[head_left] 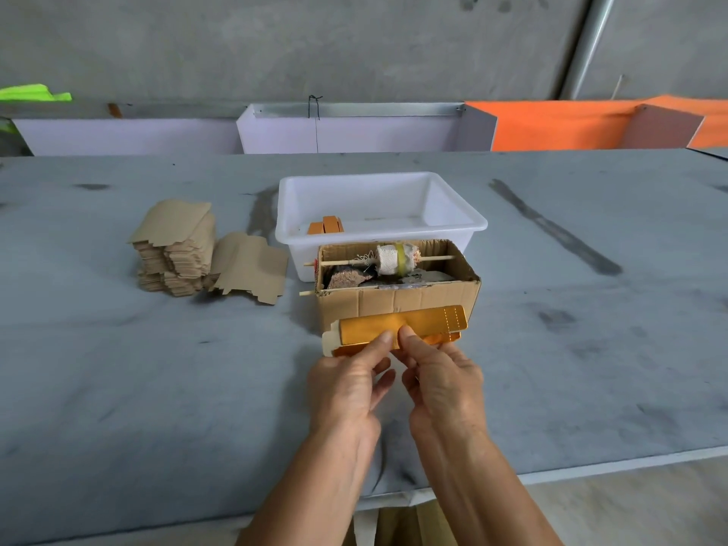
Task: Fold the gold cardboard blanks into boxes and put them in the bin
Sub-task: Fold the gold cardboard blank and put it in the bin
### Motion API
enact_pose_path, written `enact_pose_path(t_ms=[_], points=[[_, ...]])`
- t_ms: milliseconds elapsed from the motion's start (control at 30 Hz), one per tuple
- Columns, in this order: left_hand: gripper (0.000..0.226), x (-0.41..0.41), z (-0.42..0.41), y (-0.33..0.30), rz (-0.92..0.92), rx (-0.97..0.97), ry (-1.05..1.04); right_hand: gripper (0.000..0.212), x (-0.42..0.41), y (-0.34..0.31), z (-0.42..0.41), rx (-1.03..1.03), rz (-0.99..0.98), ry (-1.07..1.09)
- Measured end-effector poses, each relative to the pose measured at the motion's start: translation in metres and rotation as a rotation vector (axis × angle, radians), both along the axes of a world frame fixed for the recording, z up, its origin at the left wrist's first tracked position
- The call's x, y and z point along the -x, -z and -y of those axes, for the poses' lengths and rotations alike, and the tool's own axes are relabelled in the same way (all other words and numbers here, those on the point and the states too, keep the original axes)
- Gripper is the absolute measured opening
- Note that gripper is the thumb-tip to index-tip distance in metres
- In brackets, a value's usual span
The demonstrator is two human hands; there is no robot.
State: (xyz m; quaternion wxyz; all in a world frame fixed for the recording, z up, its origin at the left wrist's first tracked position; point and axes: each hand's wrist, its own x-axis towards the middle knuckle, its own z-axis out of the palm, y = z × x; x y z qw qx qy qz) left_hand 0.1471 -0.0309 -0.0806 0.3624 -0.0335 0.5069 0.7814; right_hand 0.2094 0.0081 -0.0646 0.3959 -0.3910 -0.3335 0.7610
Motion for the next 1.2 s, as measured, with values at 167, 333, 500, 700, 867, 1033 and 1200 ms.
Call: enact_pose_path(t_ms=[167,333,500,700,867,1033,1200], points=[[0.010,0.005,0.000,-0.003,-0.054,0.001,0.007,0.013,0.001,-0.001,0.000,0.012,0.002,-0.046],[0.009,0.010,0.002,-0.004,-0.036,0.013,0.066,0.021,0.005,-0.002,-0.002,0.044,-0.012,-0.010],[0.010,0.014,0.005,-0.005,-0.033,0.011,0.030,0.017,0.005,-0.003,-0.006,0.071,-0.005,-0.034],[0.006,0.021,0.012,-0.008,-0.109,0.015,0.014,0.018,-0.001,-0.010,-0.018,0.096,0.014,0.039],[0.016,0.027,0.019,-0.012,-0.131,0.014,0.032,0.007,0.002,-0.015,-0.022,0.083,0.049,0.021],[0.011,0.035,0.021,-0.021,-0.180,-0.079,-0.093,0.007,0.002,-0.029,-0.014,-0.089,0.075,-0.141],[0.008,0.038,0.013,-0.039,-0.218,-0.108,-0.090,0.009,0.027,-0.047,-0.008,-0.271,0.138,-0.214]])
